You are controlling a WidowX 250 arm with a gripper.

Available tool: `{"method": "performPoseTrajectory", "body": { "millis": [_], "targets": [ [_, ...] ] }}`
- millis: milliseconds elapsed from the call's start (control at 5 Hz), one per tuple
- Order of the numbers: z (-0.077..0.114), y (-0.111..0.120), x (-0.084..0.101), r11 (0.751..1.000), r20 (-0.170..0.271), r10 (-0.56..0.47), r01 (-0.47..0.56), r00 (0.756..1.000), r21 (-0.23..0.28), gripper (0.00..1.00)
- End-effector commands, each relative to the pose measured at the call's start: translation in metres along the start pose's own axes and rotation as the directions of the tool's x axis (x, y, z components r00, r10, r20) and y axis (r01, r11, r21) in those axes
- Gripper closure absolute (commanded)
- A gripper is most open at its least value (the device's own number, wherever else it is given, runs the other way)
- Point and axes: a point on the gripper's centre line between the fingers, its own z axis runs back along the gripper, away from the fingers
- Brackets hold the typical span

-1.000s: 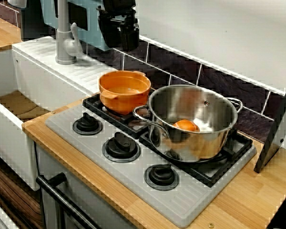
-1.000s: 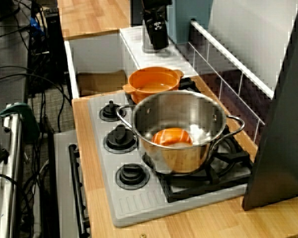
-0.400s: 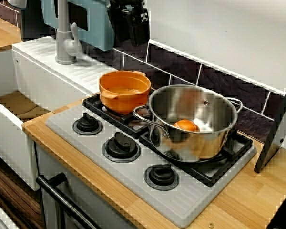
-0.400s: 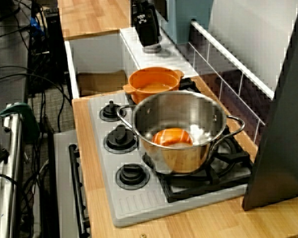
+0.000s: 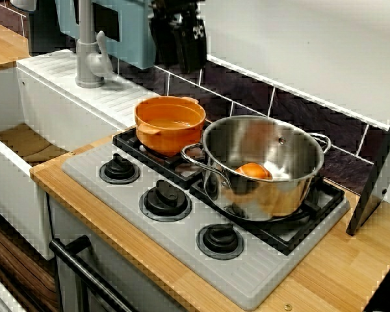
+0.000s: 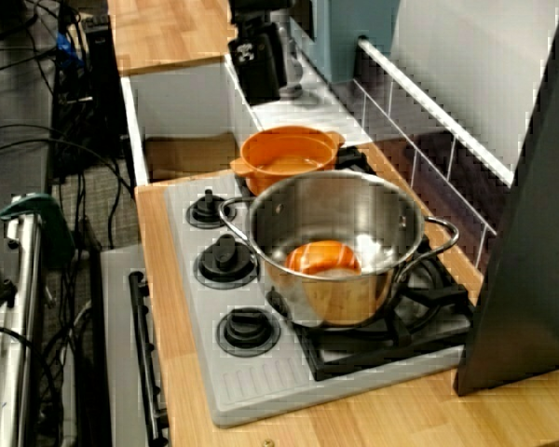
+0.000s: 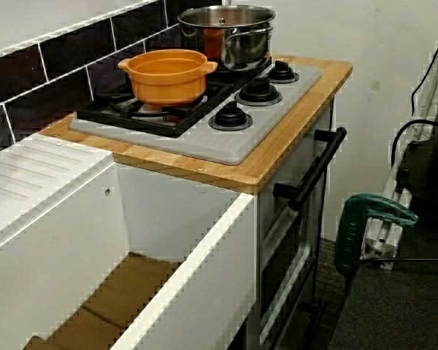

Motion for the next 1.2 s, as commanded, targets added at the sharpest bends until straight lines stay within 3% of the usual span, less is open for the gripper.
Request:
{"method": "performPoseTrajectory", "body": {
  "millis": [0,800,1000],
  "targets": [
    [0.006,-0.028,-0.007,0.998,0.054,-0.065,0.064,0.996,0.01,0.0],
    [-0.023,-0.071,-0.004,0.993,0.018,-0.113,0.113,0.993,-0.017,0.0],
    [-0.04,-0.072,-0.004,0.994,-0.006,-0.105,0.105,0.994,-0.012,0.0]
  ]
}}
